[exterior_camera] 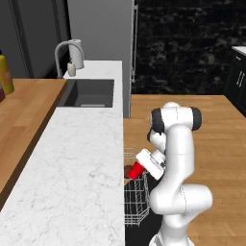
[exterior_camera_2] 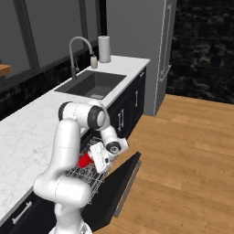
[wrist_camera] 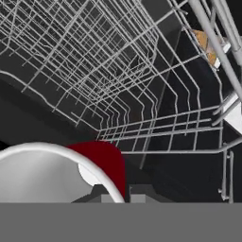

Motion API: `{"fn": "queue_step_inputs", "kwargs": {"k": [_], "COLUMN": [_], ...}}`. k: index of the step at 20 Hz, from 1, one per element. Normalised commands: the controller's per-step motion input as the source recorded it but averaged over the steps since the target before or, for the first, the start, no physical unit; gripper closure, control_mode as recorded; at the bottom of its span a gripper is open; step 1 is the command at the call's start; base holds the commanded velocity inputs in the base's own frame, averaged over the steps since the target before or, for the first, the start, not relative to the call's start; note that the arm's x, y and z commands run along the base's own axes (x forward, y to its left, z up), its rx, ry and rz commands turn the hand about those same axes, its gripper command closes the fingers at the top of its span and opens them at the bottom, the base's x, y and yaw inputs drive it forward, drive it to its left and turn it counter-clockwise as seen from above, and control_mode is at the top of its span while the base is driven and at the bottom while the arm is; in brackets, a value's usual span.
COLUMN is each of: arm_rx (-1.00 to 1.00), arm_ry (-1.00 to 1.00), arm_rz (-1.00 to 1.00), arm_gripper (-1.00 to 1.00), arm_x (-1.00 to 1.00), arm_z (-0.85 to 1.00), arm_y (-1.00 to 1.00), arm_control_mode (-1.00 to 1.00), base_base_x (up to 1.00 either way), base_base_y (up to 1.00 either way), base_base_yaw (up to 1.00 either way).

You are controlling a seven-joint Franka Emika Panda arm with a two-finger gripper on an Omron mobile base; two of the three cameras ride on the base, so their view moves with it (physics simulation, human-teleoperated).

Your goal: Pick up the cup and bowl from the counter, place them in the dishwasher, and close the dishwasher door.

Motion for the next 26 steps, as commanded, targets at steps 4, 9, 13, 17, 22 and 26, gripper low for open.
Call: {"fn": "queue_step_inputs", "kwargs": {"k": [4, 9, 13, 17, 22, 26], "arm_rx": [-0.12, -0.15, -0.14, -0.13, -0.11, -0.1], "arm_ry": [0.15, 0.1, 0.06, 0.03, 0.01, 0.02], "arm_rz": [-0.06, -0.08, -0.08, -0.08, -0.08, -0.08], "arm_gripper": [1.0, 1.0, 1.0, 1.0, 1.0, 1.0], "arm_x": [0.12, 0.06, 0.04, 0.11, 0.08, 0.11], "arm_z": [-0.6, -0.61, -0.66, -0.65, -0.62, -0.63], "arm_y": [0.01, 0.06, 0.0, -0.01, -0.11, -0.21], "arm_control_mode": [-1.0, -1.0, -1.0, -1.0, -1.0, -1.0], "base_base_x": [0.0, 0.0, 0.0, 0.0, 0.0, 0.0], "base_base_y": [0.0, 0.0, 0.0, 0.0, 0.0, 0.0], "base_base_yaw": [0.0, 0.0, 0.0, 0.0, 0.0, 0.0]}}
